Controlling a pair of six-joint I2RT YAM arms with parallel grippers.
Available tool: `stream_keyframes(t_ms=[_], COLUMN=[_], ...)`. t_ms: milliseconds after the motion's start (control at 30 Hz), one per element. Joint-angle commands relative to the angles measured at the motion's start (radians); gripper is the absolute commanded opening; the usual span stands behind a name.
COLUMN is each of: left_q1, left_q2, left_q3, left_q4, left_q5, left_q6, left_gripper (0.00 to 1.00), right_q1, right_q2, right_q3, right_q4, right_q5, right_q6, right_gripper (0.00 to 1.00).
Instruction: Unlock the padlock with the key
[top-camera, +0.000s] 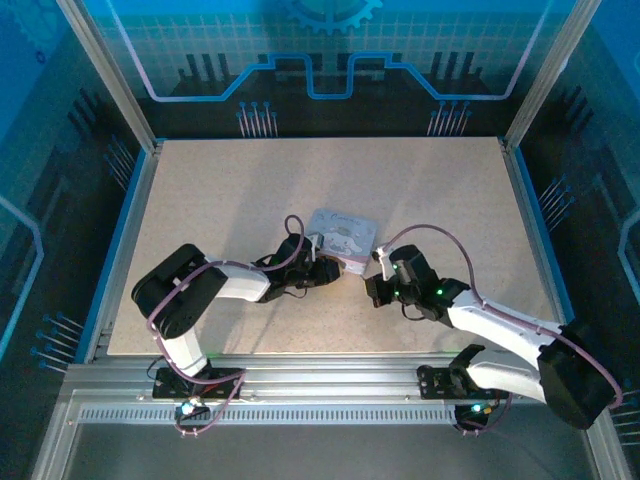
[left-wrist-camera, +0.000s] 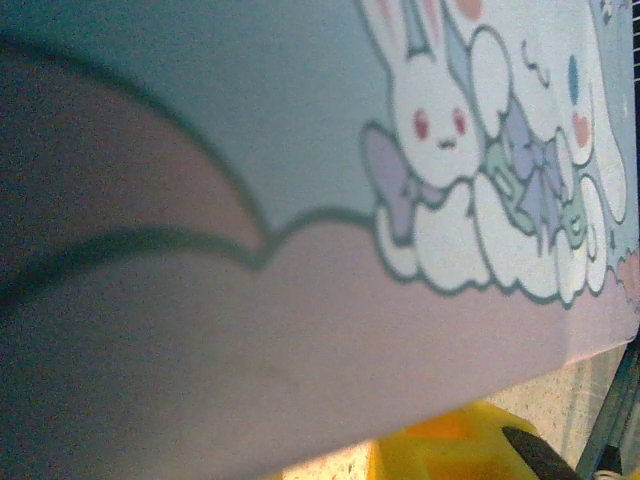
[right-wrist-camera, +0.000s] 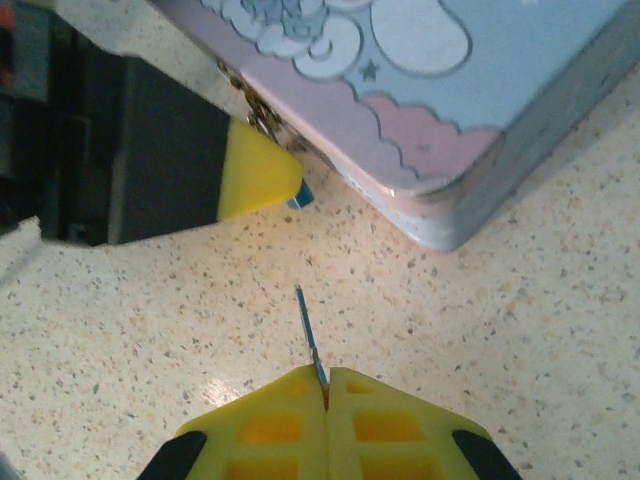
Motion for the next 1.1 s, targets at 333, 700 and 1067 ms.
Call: stream_keyframes(t_ms=[333, 700, 1067], left_q1=[-0.003, -0.003, -0.003], left_q2=[-0.045, -0.054, -0.057], left_q3=[0.042, 0.055, 0.049], left_q4=[-0.032, -0.059, -0.046], left_q5=[0.039, 0.055, 0.056], left_q6=[-0.054, -0.09, -0.122], left_gripper=[0.2, 0.2, 0.2], right_q1=[0.057, 0.1, 0.104], right_q2=[0.129, 0.262, 0.374], right_q3=[-0.054, -0.053, -0.08], right_q4=[0.216, 0.34, 0.514], right_q5=[0.027, 0.084, 0.106], right_q6=[-0.058, -0.115, -0.121], right_gripper=[0.07, 0.08, 0.08])
